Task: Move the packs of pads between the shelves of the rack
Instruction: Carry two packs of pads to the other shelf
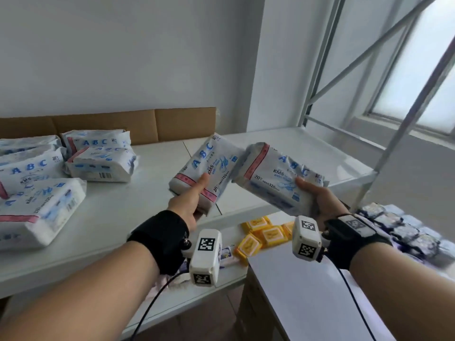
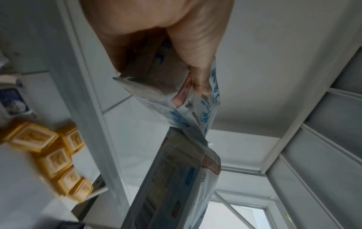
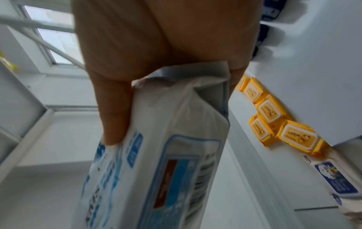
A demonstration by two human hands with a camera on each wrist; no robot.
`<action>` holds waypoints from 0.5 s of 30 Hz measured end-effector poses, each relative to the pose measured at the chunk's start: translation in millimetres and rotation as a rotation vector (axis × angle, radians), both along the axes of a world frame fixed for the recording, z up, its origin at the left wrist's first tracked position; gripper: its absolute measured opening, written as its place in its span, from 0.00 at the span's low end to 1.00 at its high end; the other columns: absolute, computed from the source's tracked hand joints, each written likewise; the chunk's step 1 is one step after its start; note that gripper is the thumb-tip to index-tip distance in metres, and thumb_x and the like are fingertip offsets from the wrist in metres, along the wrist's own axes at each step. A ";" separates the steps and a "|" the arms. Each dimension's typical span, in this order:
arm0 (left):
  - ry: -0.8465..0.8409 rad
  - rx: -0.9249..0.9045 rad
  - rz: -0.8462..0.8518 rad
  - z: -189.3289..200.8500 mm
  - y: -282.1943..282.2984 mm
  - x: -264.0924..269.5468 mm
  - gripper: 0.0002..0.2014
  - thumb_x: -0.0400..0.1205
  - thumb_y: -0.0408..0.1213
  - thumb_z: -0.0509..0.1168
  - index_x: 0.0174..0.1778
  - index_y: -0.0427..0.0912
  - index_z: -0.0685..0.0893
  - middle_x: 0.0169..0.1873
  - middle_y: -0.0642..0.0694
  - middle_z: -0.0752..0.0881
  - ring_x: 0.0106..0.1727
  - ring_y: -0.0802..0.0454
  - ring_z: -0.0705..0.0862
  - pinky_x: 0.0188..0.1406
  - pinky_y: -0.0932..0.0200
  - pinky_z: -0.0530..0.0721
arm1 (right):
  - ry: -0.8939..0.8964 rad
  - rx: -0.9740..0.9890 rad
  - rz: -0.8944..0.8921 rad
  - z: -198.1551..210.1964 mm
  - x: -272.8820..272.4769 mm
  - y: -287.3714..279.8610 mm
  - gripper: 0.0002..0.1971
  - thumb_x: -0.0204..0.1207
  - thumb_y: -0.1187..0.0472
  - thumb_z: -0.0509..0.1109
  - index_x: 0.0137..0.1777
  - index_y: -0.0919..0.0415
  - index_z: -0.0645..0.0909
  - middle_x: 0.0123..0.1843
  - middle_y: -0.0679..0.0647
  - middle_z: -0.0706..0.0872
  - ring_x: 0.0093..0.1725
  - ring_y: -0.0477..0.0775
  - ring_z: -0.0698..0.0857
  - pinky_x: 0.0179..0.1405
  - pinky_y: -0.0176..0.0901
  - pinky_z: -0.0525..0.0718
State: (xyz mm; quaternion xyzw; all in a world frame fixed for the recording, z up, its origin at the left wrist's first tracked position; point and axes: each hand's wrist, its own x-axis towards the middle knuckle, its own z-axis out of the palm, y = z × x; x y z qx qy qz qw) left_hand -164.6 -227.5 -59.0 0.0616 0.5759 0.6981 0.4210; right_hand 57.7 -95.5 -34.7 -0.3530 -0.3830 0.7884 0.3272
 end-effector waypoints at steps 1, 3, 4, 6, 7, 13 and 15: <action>-0.004 0.010 -0.014 1.2 7.9 18.2 0.37 0.63 0.55 0.78 0.66 0.41 0.80 0.56 0.40 0.88 0.58 0.43 0.85 0.65 0.44 0.81 | 0.002 0.014 -0.021 1.1 17.7 3.2 0.21 0.77 0.61 0.67 0.69 0.65 0.77 0.59 0.64 0.88 0.47 0.61 0.89 0.40 0.53 0.91; 0.001 0.007 -0.037 2.2 22.4 55.3 0.40 0.62 0.61 0.76 0.67 0.41 0.79 0.57 0.41 0.87 0.59 0.44 0.85 0.65 0.45 0.81 | 0.027 0.031 -0.057 2.6 56.7 10.4 0.23 0.77 0.62 0.66 0.73 0.65 0.74 0.66 0.65 0.83 0.55 0.63 0.86 0.53 0.56 0.88; 0.012 -0.008 -0.043 3.4 28.6 76.5 0.42 0.61 0.63 0.75 0.67 0.42 0.78 0.57 0.42 0.87 0.59 0.45 0.84 0.65 0.45 0.81 | 0.042 0.038 -0.051 3.6 79.0 15.0 0.24 0.77 0.63 0.66 0.73 0.65 0.74 0.67 0.65 0.83 0.57 0.64 0.85 0.56 0.57 0.86; 0.014 -0.040 -0.019 0.5 39.8 112.9 0.44 0.60 0.68 0.73 0.66 0.43 0.78 0.57 0.44 0.86 0.59 0.47 0.84 0.65 0.48 0.81 | 0.041 0.059 -0.029 4.3 117.9 21.4 0.23 0.76 0.64 0.65 0.72 0.65 0.75 0.65 0.65 0.84 0.55 0.64 0.87 0.53 0.56 0.88; 0.009 -0.035 -0.022 -1.5 46.1 133.8 0.43 0.61 0.68 0.73 0.66 0.43 0.78 0.57 0.44 0.86 0.58 0.48 0.84 0.63 0.50 0.82 | 0.037 0.043 -0.031 3.7 139.8 24.7 0.22 0.76 0.64 0.64 0.71 0.65 0.76 0.63 0.65 0.85 0.52 0.63 0.89 0.49 0.54 0.89; -0.067 -0.029 -0.115 -13.6 79.0 246.2 0.31 0.69 0.55 0.75 0.64 0.42 0.82 0.47 0.43 0.88 0.46 0.48 0.84 0.52 0.51 0.85 | -0.063 -0.008 -0.024 -7.7 254.8 50.2 0.24 0.71 0.63 0.66 0.68 0.66 0.77 0.60 0.64 0.87 0.47 0.63 0.88 0.50 0.59 0.86; -0.063 -0.057 -0.126 -21.6 87.0 267.0 0.29 0.69 0.52 0.76 0.63 0.42 0.83 0.42 0.45 0.87 0.42 0.50 0.83 0.40 0.56 0.82 | -0.081 -0.010 -0.018 -14.7 278.3 61.2 0.24 0.67 0.65 0.68 0.65 0.66 0.78 0.54 0.65 0.89 0.44 0.63 0.90 0.46 0.61 0.87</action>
